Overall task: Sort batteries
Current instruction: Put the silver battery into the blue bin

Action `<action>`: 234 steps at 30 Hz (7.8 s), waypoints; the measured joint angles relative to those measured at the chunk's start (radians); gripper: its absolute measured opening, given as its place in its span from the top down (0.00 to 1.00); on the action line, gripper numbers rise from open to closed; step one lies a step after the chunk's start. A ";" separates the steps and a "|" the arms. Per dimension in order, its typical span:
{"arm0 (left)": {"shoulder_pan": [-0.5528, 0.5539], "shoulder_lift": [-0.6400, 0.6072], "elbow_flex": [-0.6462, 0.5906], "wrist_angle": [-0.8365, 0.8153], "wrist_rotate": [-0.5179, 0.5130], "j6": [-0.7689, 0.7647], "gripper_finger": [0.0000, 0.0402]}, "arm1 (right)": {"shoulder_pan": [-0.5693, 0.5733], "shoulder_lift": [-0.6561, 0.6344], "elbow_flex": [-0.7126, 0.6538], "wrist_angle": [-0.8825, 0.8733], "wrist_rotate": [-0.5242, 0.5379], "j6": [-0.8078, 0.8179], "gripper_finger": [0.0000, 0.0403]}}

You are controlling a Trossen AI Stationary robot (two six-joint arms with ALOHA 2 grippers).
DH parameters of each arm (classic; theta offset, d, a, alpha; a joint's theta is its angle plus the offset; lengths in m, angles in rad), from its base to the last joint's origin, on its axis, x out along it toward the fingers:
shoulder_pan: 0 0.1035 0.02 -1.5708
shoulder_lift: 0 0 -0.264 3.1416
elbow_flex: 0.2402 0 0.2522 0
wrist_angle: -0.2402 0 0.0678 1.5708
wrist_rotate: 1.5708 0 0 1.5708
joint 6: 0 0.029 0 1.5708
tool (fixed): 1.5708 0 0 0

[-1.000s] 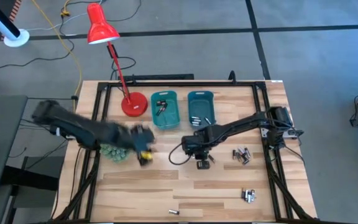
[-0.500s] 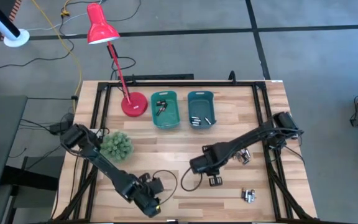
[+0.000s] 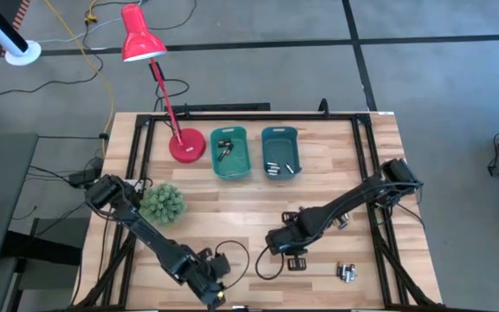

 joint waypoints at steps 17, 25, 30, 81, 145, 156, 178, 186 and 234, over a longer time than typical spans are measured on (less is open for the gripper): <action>-0.037 0.000 -0.001 -0.214 0.003 0.139 0.57 | -0.018 0.000 0.000 0.012 0.001 -0.177 0.73; 0.000 0.000 -0.001 -0.248 0.003 0.142 0.57 | -0.046 0.000 0.000 0.016 0.001 -0.244 0.60; 0.017 0.000 -0.001 -0.248 0.002 0.138 0.57 | -0.057 0.000 -0.014 0.035 0.001 -0.311 0.48; 0.193 0.000 -0.001 -0.363 -0.041 -0.045 0.57 | -0.234 -0.040 -0.069 0.192 0.008 -0.371 0.92; 0.643 -0.002 -0.090 -0.062 -0.054 0.855 0.57 | -0.935 -0.196 -0.006 0.028 -0.037 -0.078 0.65; 0.616 0.002 -0.053 -0.112 -0.073 0.890 0.57 | -0.775 -0.591 -0.211 0.016 0.070 0.075 0.71; 0.366 -0.127 0.114 -0.483 -0.143 0.468 0.57 | -0.005 -0.902 -0.559 0.042 0.343 0.614 0.71; 0.134 -0.204 -0.001 -0.327 -0.227 0.235 0.57 | 0.120 -0.853 -0.578 0.102 0.372 0.641 0.71; -0.202 0.167 -0.109 0.524 -0.330 0.446 0.57 | 0.207 -0.510 -0.578 0.598 0.378 0.950 0.71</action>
